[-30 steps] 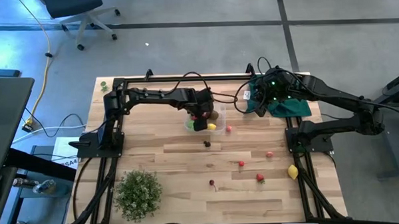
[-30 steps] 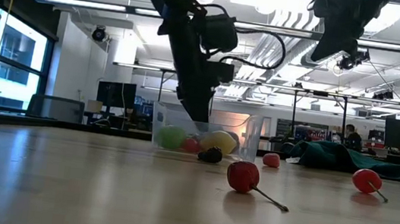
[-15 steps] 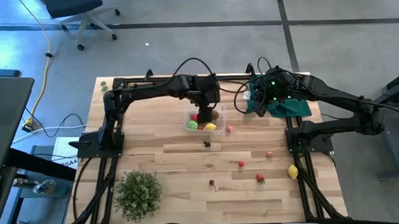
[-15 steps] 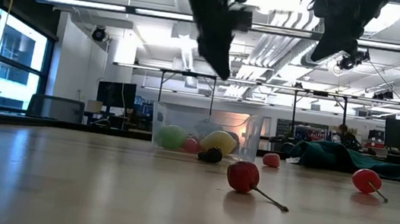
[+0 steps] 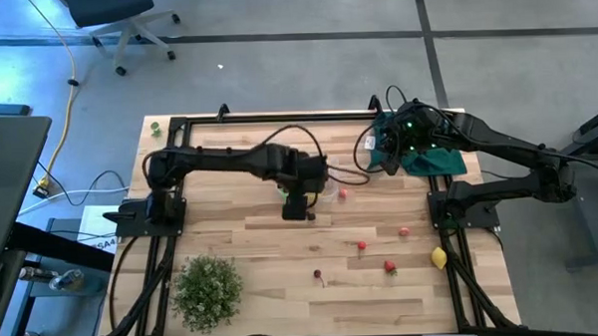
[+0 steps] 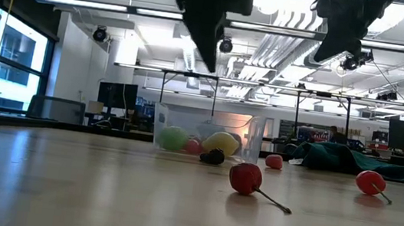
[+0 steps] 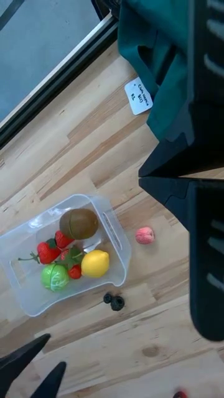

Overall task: Pick and placing Produce into tupperware
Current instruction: Put the blackberry into the transparent bin

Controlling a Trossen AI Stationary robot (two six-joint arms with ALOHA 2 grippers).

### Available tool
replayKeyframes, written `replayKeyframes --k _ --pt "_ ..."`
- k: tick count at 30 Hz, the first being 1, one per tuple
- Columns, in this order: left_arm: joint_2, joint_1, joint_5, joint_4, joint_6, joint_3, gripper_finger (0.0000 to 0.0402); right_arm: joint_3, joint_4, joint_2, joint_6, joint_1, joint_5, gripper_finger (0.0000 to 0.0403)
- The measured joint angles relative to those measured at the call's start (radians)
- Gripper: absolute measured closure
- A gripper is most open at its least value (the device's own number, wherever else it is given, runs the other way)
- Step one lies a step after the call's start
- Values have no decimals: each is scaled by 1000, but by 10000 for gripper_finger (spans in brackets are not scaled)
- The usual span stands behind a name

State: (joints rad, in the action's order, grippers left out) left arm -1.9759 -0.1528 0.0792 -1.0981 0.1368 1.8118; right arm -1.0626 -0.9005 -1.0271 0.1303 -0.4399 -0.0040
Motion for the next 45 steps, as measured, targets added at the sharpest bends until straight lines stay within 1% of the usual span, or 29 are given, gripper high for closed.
replayKeyframes --k 2,4,8,10,14,17,19,29,31,33,36,38,40,42,45 --pt "17 14 19 85 -52 -64 235 0 0 0 0 0 0 402" --pt "44 22 21 132 -94 -136 235 0 0 0 0 0 0 402" --pt "92 58 27 309 -171 -290 234 1 2 0 0 0 0 402" --pt "91 76 26 408 -195 -350 234 1 2 0 0 0 0 402" --pt "93 104 26 536 -219 -419 234 1 3 0 0 0 0 402" --pt "91 118 49 603 -224 -461 234 1 3 0 0 0 0 402" --pt "91 123 64 627 -225 -476 234 1 3 0 0 0 0 402" --pt "91 134 68 707 -274 -545 234 1 3 0 0 0 0 402" --pt "75 143 77 729 -276 -547 234 1 3 0 0 0 0 402" --pt "68 147 78 718 -278 -550 234 1 3 0 0 0 0 402" --pt "43 148 74 778 -278 -544 234 1 3 0 0 0 0 402" --pt "36 146 70 758 -278 -550 234 1 3 0 0 0 0 402" --pt "7 146 71 809 -278 -545 234 1 3 0 0 0 0 402" --pt "5 146 68 785 -278 -551 234 1 3 0 0 0 0 402" --pt "-11 147 68 827 -277 -544 234 1 4 0 0 0 0 402"
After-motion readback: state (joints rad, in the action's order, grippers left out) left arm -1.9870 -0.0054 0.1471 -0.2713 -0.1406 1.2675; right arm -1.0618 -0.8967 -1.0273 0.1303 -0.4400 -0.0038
